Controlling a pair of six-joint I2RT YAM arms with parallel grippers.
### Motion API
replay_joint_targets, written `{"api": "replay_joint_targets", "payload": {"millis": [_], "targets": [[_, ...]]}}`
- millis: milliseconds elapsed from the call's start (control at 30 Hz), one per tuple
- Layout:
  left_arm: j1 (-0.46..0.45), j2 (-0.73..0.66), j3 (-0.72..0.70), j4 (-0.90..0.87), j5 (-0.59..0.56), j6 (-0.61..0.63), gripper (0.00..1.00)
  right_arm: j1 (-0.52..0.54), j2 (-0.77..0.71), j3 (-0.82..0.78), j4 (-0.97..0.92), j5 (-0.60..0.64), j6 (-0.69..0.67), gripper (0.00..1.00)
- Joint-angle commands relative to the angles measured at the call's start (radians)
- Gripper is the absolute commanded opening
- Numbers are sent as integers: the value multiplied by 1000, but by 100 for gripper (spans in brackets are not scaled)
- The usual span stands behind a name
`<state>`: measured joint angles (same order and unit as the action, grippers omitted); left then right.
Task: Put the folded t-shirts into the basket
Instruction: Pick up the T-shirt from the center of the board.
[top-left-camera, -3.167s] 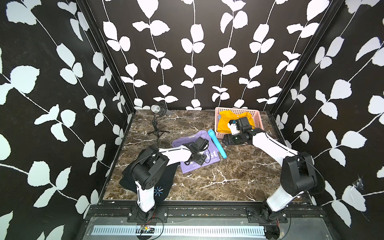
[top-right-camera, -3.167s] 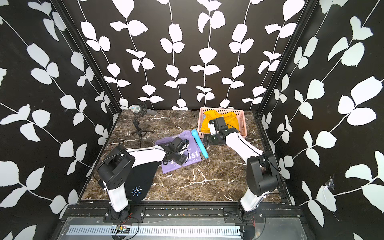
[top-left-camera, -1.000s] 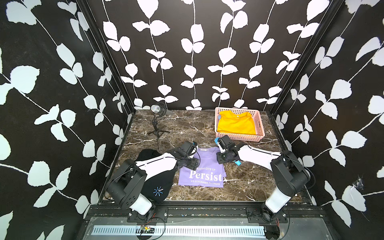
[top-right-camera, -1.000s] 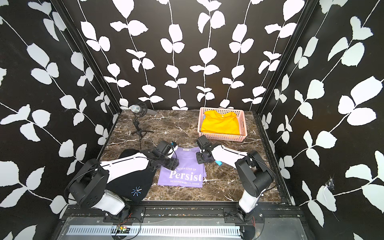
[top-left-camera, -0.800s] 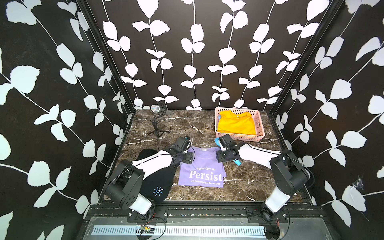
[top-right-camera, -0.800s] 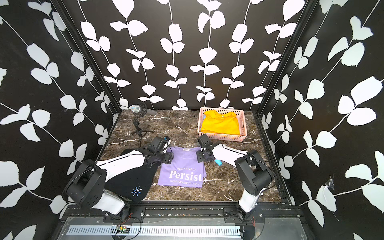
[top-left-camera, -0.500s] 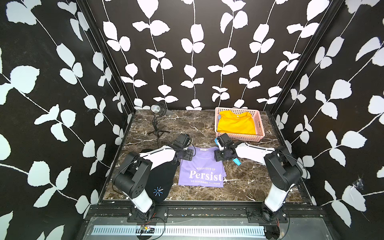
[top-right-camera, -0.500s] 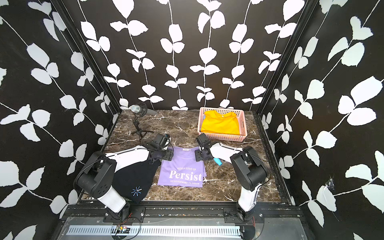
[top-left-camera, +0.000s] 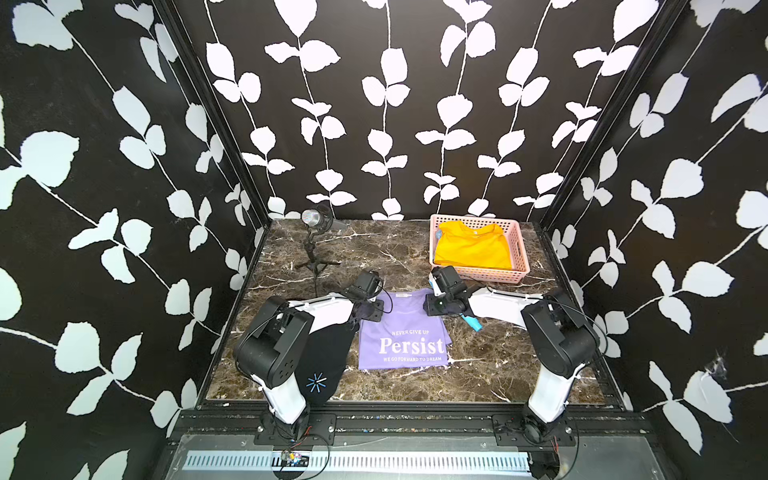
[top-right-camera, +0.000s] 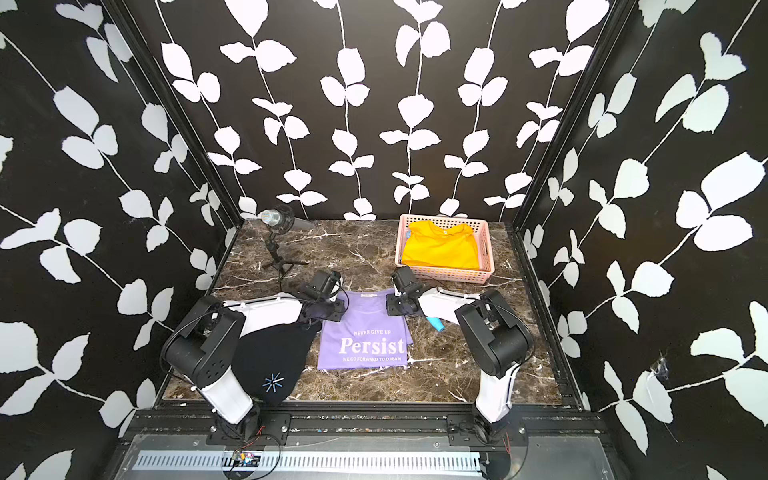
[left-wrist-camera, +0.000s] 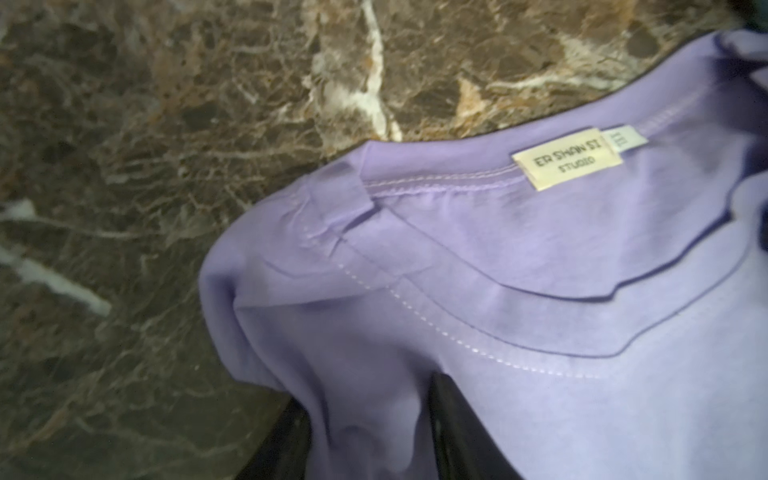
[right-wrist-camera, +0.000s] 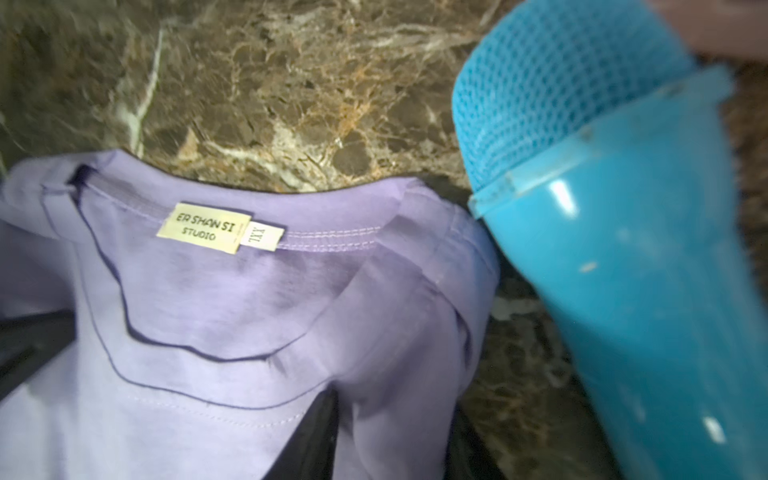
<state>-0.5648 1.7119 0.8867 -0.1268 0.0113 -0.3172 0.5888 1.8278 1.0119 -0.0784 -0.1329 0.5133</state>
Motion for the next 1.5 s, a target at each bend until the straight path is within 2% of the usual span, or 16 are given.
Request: {"api": "replay_joint_targets", "payload": {"millis": [0, 67, 200, 367, 600, 767, 867, 1000, 1233, 1367, 1467], "targets": [[-6, 31, -40, 29, 52, -31, 38, 5, 32, -53, 17, -53, 50, 33], [-6, 14, -40, 22, 32, -30, 40, 5, 20, -59, 11, -33, 47, 32], [-6, -59, -34, -20, -41, -7, 52, 5, -3, -61, -21, 16, 28, 32], [-4, -113, -31, -57, -157, 33, 59, 6, -10, -63, -31, 26, 24, 32], [-3, -35, -4, -65, -156, 26, 69, 5, -16, -69, -32, 25, 23, 32], [-4, 10, -3, -58, -130, 14, 69, 5, -27, -75, -35, 32, 21, 32], [-3, 21, -20, -28, -92, -5, 62, 6, -23, -80, -27, 29, 24, 32], [-3, 50, -49, 43, -25, -41, 47, 5, -15, -87, -4, 25, 32, 29], [-3, 72, -59, 98, 0, -71, 25, 5, -22, -112, 56, 28, 51, 21], [-3, 27, -76, 136, -7, -89, 13, 7, -71, -149, 113, 37, 62, 12], [-3, -33, -102, 186, -7, -112, 0, 7, -126, -187, 184, 35, 76, 0]]}}
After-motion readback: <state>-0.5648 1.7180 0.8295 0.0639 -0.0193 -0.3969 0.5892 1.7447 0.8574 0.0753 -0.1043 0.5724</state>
